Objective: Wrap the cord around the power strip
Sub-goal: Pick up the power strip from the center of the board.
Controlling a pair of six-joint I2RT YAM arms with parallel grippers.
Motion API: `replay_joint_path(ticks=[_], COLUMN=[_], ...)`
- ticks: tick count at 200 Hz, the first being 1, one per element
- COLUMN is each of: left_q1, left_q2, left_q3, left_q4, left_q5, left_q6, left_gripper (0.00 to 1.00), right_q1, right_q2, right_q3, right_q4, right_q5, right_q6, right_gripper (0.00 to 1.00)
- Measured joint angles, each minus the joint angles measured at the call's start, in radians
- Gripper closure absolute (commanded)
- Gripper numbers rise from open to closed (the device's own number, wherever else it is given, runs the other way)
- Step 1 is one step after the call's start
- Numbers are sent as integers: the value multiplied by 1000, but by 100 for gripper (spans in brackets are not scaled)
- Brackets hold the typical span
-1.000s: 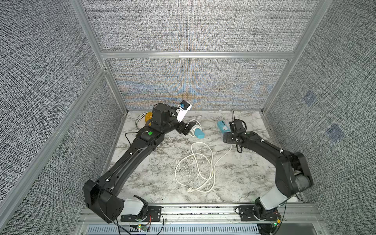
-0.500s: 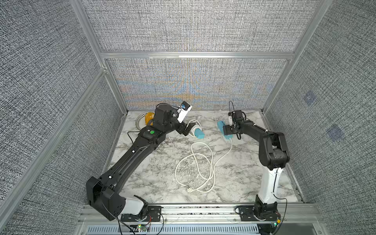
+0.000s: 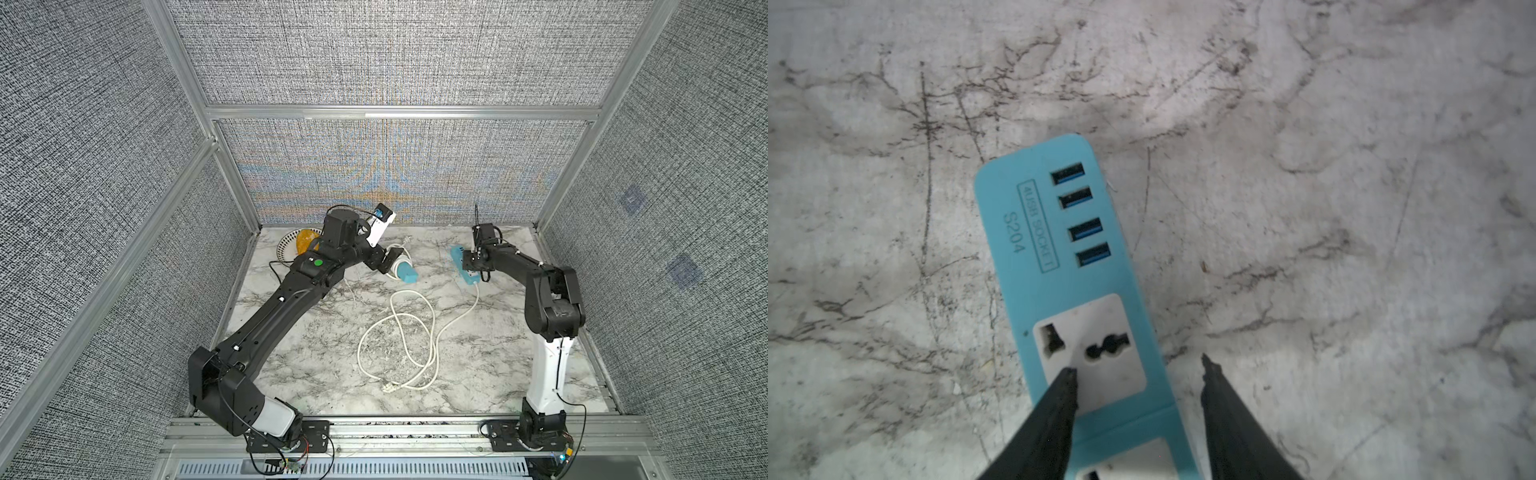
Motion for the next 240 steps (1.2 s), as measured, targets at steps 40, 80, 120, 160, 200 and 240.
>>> replay_joint_path(ticks=[40, 80, 120, 160, 200, 240], left_q1=[0, 0, 0, 0, 0, 0], left_q2=[-26, -58, -95, -120, -114, -76], left_q3=[-29, -77, -106, -112, -106, -71], left_q4=[10, 15, 15, 12, 4, -8], left_q5=[6, 6, 4, -20, -32, -25], left_q6=[-28, -47, -56, -46, -27, -26], left_gripper=[1, 1, 0, 0, 1, 1], right_q1=[68, 117, 111, 129, 96, 92], right_q2=[-202, -311, -142, -42, 2, 74], right_q3=[-271, -228, 6, 69, 110, 181], right_q4=[25, 12, -39, -159, -167, -156], right_q5=[25, 53, -27, -137, -158, -190], right_q6=[264, 289, -50, -417, -533, -524], right_gripper=[2, 2, 2, 2, 2, 10])
